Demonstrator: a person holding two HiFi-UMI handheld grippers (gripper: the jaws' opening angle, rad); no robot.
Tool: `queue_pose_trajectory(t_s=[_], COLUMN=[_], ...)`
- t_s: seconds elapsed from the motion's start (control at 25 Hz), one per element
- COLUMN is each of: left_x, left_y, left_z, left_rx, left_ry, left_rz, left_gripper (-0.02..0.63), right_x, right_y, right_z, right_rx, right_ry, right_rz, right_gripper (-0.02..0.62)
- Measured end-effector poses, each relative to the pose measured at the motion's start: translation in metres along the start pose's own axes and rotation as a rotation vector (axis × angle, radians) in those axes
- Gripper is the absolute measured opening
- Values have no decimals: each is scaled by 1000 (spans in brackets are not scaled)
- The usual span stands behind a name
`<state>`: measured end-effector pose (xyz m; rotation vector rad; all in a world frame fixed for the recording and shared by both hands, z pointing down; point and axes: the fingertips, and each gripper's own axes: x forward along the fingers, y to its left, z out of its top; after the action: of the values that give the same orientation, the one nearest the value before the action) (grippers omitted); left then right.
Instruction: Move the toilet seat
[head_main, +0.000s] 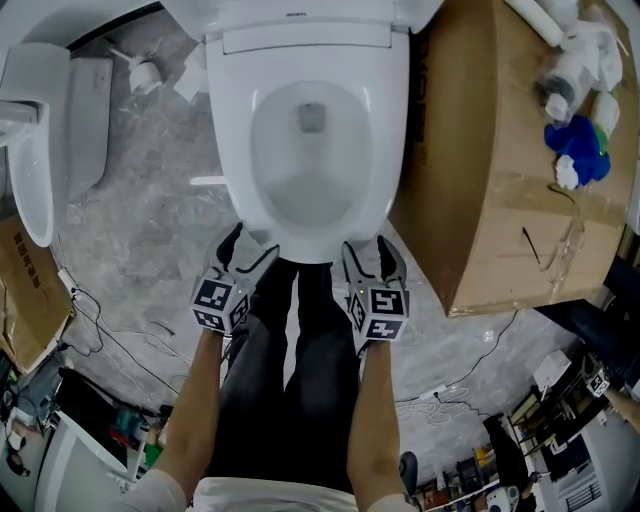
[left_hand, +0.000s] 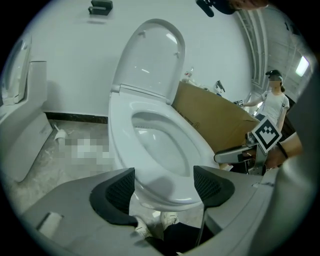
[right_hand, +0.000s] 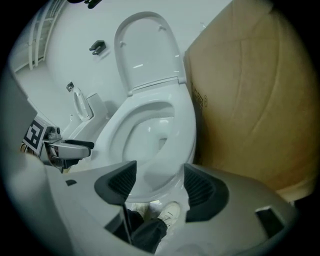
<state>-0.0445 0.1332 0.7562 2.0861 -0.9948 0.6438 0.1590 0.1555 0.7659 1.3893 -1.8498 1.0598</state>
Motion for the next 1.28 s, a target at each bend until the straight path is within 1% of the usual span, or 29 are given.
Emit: queue_pose_trajectory(t_s=[0.04,0.16,0.32,0.44,0.64,0.8,1.0,1.28], left_x=[1,2,3,6,14,16,13,-2], left_y=[1,3,7,7,3,4,1,-8], left_z=[-2,-3,-11,-19,-28,-28,-26,-12], left_rx=[-3,2,-31,-35,-44,-69,-101,-69], left_ry=[2,3,19,38,62,51,42,20], left_rz=[5,18,44,45,40,54,40,37], left_gripper=[367,367,373,376,375,374,374,374], right_x=[2,8,15,19,20,19,15,-6], right_y=[-2,-4,-3,-1,0,2,3,9], right_z=[-2,-5,-9,-9,-9,-8,-4,10], right_rx=[4,15,30,45,60,99,132,156], right_ry=[5,17,23,19,10,-4,-11,-53], right_rz=[-2,5,26,37,55,62,74,98], right_gripper=[302,330,334,348,348,348,346,342])
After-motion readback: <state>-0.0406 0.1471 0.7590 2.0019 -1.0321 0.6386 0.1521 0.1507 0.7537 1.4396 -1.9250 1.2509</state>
